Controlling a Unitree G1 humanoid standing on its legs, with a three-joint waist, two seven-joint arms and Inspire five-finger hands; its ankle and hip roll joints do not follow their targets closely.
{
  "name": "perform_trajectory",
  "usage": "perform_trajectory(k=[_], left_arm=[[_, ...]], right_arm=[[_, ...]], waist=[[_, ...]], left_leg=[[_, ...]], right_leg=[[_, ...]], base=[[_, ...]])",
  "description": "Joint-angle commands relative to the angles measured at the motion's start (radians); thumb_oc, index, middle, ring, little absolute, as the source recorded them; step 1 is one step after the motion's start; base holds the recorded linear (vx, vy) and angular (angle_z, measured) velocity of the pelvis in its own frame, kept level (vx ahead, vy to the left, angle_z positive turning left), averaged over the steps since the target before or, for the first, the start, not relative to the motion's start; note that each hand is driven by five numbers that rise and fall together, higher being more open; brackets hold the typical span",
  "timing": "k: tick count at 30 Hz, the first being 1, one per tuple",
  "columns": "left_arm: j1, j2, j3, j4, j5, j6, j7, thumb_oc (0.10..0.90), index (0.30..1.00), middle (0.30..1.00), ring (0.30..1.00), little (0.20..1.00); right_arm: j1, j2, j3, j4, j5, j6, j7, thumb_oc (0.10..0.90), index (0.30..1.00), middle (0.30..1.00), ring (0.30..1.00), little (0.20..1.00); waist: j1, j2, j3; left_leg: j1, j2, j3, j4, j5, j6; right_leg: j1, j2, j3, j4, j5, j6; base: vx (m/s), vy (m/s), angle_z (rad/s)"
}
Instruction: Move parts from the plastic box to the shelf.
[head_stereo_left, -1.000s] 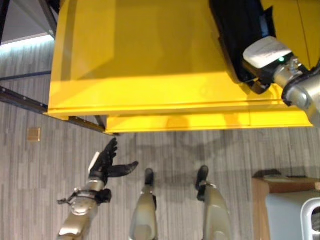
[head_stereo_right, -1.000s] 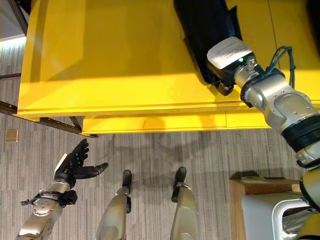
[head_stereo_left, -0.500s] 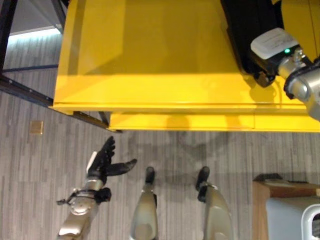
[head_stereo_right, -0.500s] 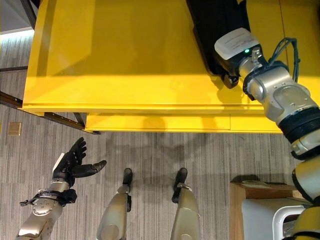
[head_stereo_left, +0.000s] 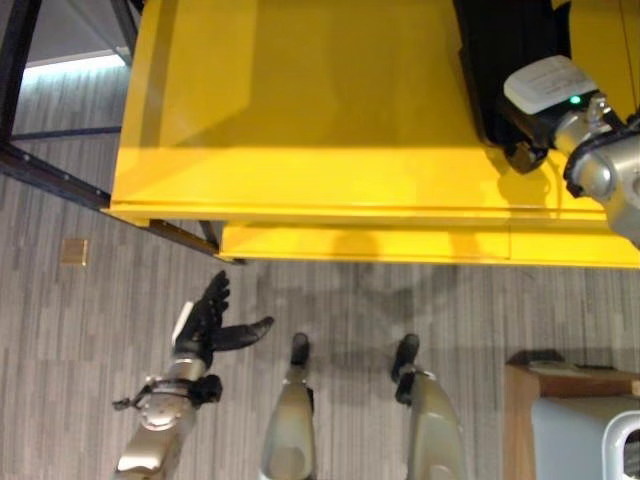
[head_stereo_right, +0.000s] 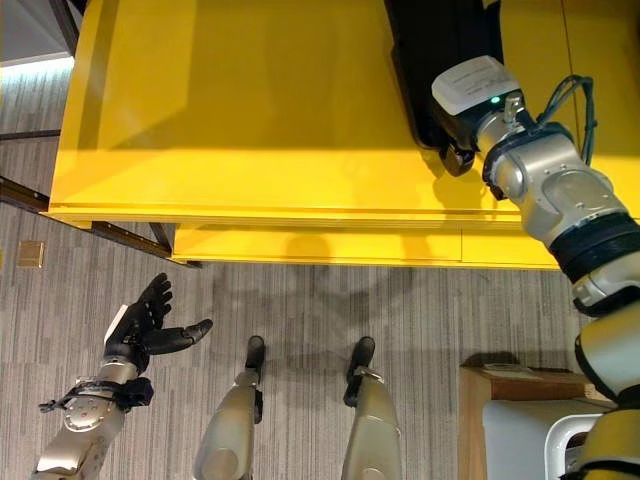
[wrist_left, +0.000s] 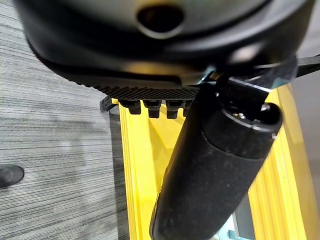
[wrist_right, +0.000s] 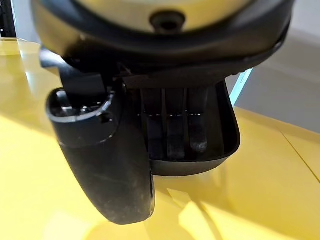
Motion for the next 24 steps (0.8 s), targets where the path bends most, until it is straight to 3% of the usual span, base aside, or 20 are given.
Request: perform_trajectory(k=[1, 24], left_arm=[[0.019, 0.072, 0.03, -0.114, -0.03, -0.088, 0.025, 0.9, 1.0, 1.0, 1.0, 1.0], [0.012, 0.084, 0.03, -0.096, -0.046, -0.088, 0.023, 0.9, 1.0, 1.0, 1.0, 1.0]], right_arm=[[-0.165, 0.018, 0.004, 0.01, 0.066, 0.024, -0.059, 0.4, 0.3, 0.3, 0.3, 0.3], [-0.144, 0.032, -0.02, 0.051, 0.156, 0.023, -0.054, 0.4, 0.3, 0.3, 0.3, 0.3]], waist=[[0.013, -0.029, -0.035], [0.001, -0.051, -0.054]], left_leg=[[0.04, 0.034, 0.006, 0.036, -0.012, 0.011], [0.054, 0.023, 0.006, 0.051, -0.033, 0.017]], right_leg=[[-0.001, -0.052, 0.018, 0.004, 0.035, 0.089], [0.019, -0.051, 0.023, 0.001, 0.037, 0.095]], base=[[0.0, 0.0, 0.0], [0.0, 0.0, 0.0]])
